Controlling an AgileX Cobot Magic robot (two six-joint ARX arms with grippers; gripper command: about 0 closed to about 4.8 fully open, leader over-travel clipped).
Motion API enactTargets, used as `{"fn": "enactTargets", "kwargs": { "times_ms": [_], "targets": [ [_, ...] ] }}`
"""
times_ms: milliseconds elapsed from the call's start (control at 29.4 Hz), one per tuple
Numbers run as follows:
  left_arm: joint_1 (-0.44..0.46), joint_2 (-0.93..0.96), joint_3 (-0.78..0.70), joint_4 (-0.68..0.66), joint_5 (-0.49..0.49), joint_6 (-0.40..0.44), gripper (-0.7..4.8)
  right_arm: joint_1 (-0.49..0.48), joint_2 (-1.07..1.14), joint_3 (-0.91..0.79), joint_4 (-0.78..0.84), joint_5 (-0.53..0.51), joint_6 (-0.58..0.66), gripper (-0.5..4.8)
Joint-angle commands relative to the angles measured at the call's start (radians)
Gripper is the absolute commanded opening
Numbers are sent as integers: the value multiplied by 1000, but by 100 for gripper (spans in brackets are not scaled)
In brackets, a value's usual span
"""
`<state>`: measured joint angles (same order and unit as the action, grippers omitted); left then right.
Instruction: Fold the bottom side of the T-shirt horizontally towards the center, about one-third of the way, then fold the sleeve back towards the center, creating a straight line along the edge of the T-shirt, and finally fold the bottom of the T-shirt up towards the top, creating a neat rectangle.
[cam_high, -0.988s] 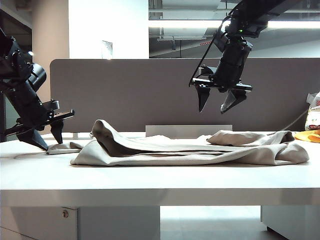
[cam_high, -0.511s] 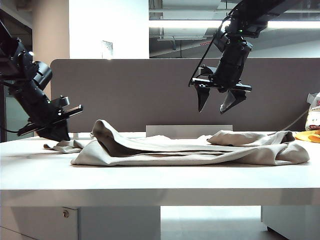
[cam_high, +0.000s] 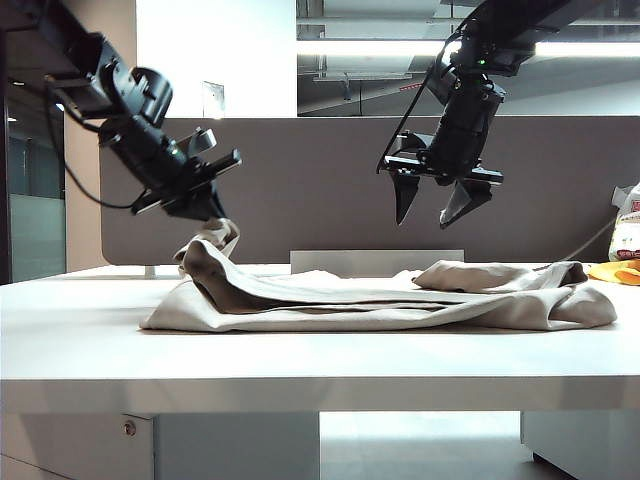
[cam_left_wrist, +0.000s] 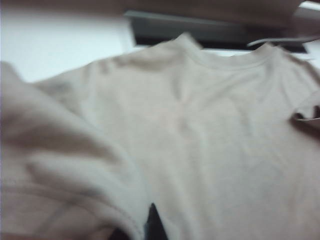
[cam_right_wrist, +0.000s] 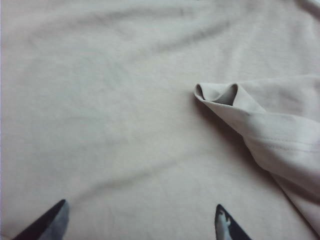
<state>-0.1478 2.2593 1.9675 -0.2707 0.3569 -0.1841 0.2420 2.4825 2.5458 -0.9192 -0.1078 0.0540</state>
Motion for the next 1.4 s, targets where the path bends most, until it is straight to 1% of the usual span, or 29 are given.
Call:
{"fn": "enactTargets", "kwargs": {
  "times_ms": [34,238,443,477,545,579,613,749,818,852,886,1022,1090,1124,1192,1226,1295,1329,1397],
  "targets": [
    [-23,-5,11,11,3,6,-6,3,-7,6,2,-7,2,367],
    [-68,9,11,18,6,47,-6,3,-7,6,3,-26,12,367],
    [-100,35,11,22,18,46,-5,3,-7,6,3,-26,18,368],
    [-103,37,11,23,23,46,10,3,-7,6,3,-26,19,368],
    [-103,42,11,26,23,45,84,3,-7,6,3,-26,21,368],
    [-104,43,11,25,23,45,143,3,-7,6,2,-26,22,368],
    [-104,43,11,25,23,45,179,3,-7,6,1,-26,22,368],
    [-104,42,11,26,23,45,263,3,-7,6,-1,-26,22,368],
    [-104,43,11,26,28,45,361,3,-8,6,-1,-26,24,368],
    [-104,43,11,26,30,46,428,3,-7,6,-1,-26,24,368],
    [-104,43,11,26,32,46,474,3,-7,6,-1,-26,24,368],
    [-104,40,12,32,48,44,479,1,-7,6,0,-25,24,367],
    [-100,38,12,27,48,24,479,-2,-8,6,-1,-25,25,362],
    [-96,37,13,18,48,11,479,-4,-8,6,-3,-24,25,342],
    [-90,35,13,-8,43,-1,479,-7,-8,6,-10,-22,23,276],
    [-84,34,13,-31,44,1,427,-11,-8,6,-15,-22,21,243],
    [-77,30,13,-66,43,22,333,-17,-8,6,-28,-20,20,206],
    [-70,27,13,-84,45,36,278,-22,-8,6,-33,-20,20,184],
    [-63,21,13,-113,44,60,194,-31,-9,6,-47,-8,20,152]
  ]
}}
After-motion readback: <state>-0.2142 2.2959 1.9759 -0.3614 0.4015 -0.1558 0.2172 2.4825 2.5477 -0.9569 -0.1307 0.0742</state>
